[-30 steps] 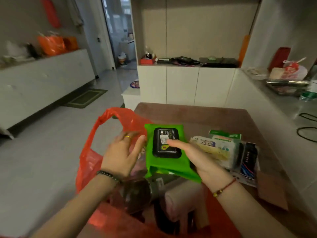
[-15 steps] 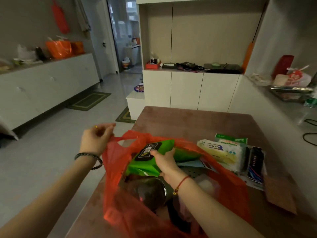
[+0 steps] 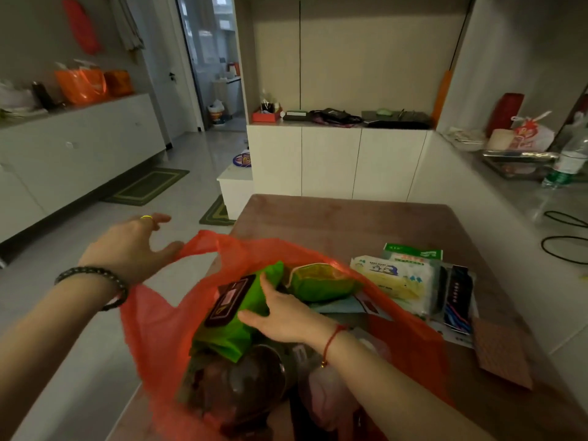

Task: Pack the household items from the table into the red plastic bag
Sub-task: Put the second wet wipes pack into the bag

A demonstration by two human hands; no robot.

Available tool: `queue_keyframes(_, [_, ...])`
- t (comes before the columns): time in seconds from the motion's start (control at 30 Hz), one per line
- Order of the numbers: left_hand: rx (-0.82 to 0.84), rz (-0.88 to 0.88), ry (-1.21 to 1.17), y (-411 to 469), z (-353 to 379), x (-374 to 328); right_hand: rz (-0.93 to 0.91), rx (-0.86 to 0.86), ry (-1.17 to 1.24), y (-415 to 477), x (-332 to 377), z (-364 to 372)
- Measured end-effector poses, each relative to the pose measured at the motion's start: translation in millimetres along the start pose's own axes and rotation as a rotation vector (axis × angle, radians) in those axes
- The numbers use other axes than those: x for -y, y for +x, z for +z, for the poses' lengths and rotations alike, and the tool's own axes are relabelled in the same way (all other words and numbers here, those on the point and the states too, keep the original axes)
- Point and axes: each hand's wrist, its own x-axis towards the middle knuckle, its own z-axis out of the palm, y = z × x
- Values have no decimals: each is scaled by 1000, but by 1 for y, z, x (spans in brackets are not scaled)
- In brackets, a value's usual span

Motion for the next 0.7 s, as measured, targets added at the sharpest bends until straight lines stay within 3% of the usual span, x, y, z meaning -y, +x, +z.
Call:
queue_keyframes(0.07, [-104, 108, 108, 1, 7, -23, -80, 28, 104, -13, -15, -24])
queue_keyframes(0.17, [-144, 360, -94, 0, 21, -78, -99, -263, 435, -27, -58, -76])
queue_keyframes(0.27, [-35, 570, -205, 10, 53, -141, 64, -684, 728, -38, -120, -125])
queue_keyframes(0.33, [152, 584, -222, 22, 83, -180, 277, -780, 608, -39, -168, -141])
queue_keyframes(0.4, [380, 508, -274, 36, 117, -213, 435, -677, 413, -34, -212, -146])
queue_keyframes(0.5, [623, 304, -430, 59, 168, -249, 411, -460, 24, -15, -263, -142])
queue_keyframes(0.6, [792, 14, -692, 72, 208, -274, 368, -258, -373, 21, -293, -141])
queue_keyframes(0.7, [867, -316, -978, 80, 233, -290, 316, -92, -543, 56, -306, -143])
